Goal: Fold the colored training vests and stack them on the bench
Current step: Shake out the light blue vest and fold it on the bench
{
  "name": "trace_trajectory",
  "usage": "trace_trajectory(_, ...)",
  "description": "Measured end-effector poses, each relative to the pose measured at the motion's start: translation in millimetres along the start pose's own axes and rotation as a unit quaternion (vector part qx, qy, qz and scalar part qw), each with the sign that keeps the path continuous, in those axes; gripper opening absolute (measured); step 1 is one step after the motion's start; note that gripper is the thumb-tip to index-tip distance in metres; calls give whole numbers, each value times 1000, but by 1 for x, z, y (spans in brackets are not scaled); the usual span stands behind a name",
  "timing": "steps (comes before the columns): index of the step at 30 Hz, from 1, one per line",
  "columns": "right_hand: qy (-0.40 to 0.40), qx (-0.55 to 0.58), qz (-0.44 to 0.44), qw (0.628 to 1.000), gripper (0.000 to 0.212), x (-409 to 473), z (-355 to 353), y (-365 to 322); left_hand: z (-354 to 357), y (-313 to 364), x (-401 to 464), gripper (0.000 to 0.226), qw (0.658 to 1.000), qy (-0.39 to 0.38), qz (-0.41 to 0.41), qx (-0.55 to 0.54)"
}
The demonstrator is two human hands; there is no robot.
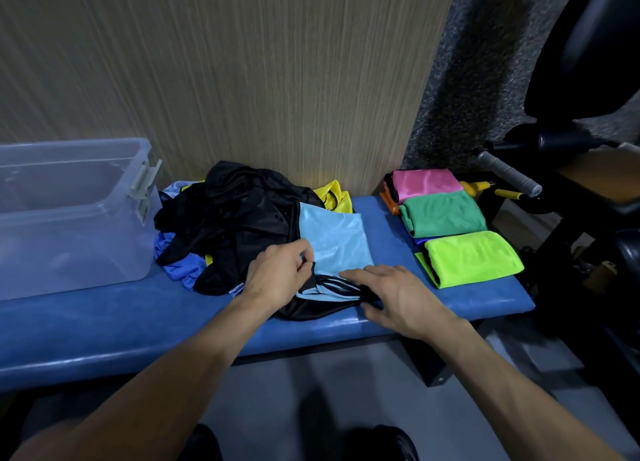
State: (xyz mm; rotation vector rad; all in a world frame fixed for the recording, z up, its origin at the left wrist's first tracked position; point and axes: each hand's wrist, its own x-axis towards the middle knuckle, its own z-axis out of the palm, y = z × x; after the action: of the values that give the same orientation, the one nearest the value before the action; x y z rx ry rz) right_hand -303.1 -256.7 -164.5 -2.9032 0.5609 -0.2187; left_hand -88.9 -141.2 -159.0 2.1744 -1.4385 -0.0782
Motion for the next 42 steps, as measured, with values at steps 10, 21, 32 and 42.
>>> trace_trajectory(10,49,128,21,990,49,4,-1,13,-10,-31,-1,47,973,-215,62,-50)
trace_trajectory(21,5,316,96,944,44,6,-7,34,-4,-34,3,23,974,-174,33,-141)
trace_trajectory(32,56,278,102,953,52,8,5,25,-5,-22,20,23,954,-155,-86,-243)
trace_trajectory(42,79,380,152,909,27,15,8,29,-19,-32,18,21,947,-236,-7,-216)
